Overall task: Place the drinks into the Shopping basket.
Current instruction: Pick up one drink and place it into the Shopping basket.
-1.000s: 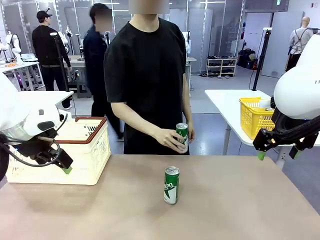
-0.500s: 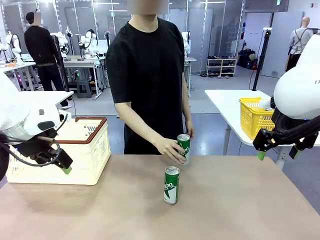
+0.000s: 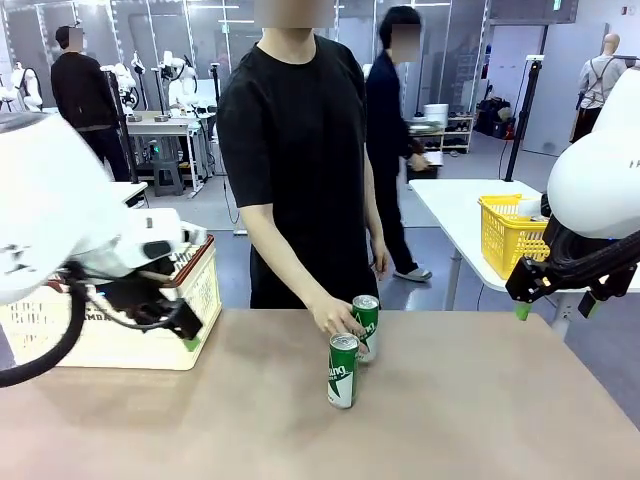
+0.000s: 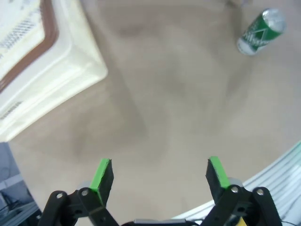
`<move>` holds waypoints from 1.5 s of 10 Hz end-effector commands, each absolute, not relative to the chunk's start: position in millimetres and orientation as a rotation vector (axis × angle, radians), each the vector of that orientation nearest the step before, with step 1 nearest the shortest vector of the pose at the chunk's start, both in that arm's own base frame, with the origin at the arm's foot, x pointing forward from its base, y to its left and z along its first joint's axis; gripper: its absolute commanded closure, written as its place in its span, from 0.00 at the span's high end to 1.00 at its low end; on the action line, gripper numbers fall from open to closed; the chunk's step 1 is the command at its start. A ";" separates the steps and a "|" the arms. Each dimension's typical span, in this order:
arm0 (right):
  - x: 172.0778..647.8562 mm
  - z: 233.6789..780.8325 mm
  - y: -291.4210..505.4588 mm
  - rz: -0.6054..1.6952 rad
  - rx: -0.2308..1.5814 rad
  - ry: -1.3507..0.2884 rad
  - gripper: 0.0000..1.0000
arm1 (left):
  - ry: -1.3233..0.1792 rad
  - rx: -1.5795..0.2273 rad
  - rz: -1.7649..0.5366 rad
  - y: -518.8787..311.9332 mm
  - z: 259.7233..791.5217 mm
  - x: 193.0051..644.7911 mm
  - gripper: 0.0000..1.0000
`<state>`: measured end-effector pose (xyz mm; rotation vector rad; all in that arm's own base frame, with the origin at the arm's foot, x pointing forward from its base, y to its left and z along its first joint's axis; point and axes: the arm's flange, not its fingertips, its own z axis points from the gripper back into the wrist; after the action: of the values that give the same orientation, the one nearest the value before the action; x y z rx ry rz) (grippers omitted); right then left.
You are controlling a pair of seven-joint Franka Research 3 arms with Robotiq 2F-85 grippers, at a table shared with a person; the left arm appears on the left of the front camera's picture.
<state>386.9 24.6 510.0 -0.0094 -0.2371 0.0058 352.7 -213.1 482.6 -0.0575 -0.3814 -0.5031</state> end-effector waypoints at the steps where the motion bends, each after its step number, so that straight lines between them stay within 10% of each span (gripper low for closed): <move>1: 387.1 510.9 22.4 0.006 -0.015 -0.239 1.00 | -0.322 -0.080 -0.521 -261.1 482.9 382.2 1.00; 6: 387.1 510.9 22.4 0.006 -0.015 -0.239 1.00 | -0.263 -0.085 -0.622 -348.4 459.2 409.5 1.00; 15: 387.1 510.9 22.4 0.006 -0.015 -0.239 1.00 | -0.288 -0.051 -0.566 -226.1 452.9 345.8 1.00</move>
<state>386.9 24.2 510.1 -0.0100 -0.2373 0.0046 356.8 -234.4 454.0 -0.0350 -0.2934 -0.5523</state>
